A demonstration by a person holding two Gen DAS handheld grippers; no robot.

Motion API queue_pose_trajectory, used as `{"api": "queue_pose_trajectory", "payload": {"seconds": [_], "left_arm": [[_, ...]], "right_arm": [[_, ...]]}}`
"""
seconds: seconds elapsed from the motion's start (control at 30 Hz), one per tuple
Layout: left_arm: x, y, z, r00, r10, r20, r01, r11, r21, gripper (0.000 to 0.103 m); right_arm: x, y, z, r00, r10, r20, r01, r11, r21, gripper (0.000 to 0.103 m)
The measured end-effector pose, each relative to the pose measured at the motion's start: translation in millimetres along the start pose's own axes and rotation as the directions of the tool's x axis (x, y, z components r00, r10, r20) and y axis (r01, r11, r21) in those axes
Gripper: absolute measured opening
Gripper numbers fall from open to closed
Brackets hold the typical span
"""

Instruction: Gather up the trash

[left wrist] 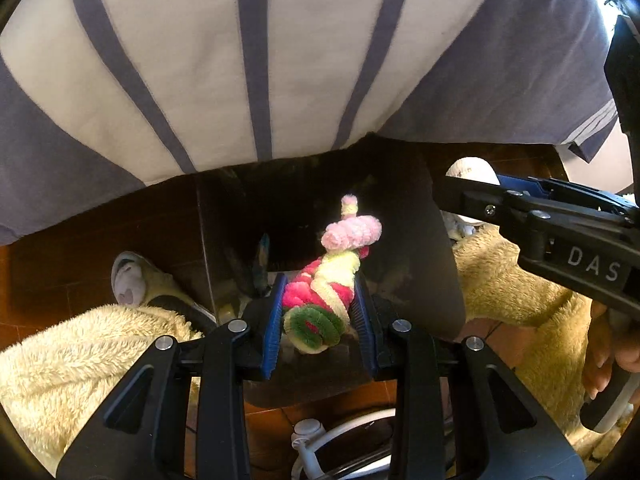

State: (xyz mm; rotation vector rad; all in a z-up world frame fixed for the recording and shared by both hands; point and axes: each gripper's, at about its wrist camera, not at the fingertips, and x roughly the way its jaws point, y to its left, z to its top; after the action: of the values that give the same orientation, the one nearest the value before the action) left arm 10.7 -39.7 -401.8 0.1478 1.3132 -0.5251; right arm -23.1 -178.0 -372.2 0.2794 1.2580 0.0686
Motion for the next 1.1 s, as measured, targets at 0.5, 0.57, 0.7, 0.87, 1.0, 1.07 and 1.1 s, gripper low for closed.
{"api": "queue_pose_trajectory", "payload": {"seconds": [0.5,0.57,0.7,0.87,1.0,1.07,1.1], "left_arm": [[-14,7,5,0.998,0.043,0.043,-0.043,0.999,-0.008,0.064],[-24,7,4,0.996,0.055,0.069,-0.055,0.998,-0.015,0.072],[-42,7,4,0.99,0.068,0.125,-0.065,0.998,-0.028,0.092],[-71,5,5,0.98,0.07,0.188,-0.065,0.997,-0.036,0.095],[-109,-2,9,0.962,0.075,0.263,-0.068,0.997,-0.035,0.095],[-133,-4,12,0.947,0.078,0.311,-0.07,0.997,-0.037,0.095],[-148,-4,15,0.937,0.082,0.34,-0.073,0.997,-0.04,0.095]], "right_arm": [[-3,-5,9,1.0,0.002,0.017,-0.003,0.999,0.034,0.065],[-12,-9,8,0.999,0.0,0.042,-0.002,0.999,0.05,0.07],[-35,-17,6,0.994,-0.047,0.097,0.039,0.996,0.083,0.093],[-67,-23,3,0.984,-0.087,0.157,0.075,0.994,0.081,0.1],[-102,-22,5,0.967,-0.117,0.226,0.106,0.993,0.059,0.1],[-127,-22,10,0.95,-0.137,0.281,0.127,0.99,0.054,0.1],[-144,-20,13,0.935,-0.146,0.324,0.136,0.989,0.051,0.1]]}}
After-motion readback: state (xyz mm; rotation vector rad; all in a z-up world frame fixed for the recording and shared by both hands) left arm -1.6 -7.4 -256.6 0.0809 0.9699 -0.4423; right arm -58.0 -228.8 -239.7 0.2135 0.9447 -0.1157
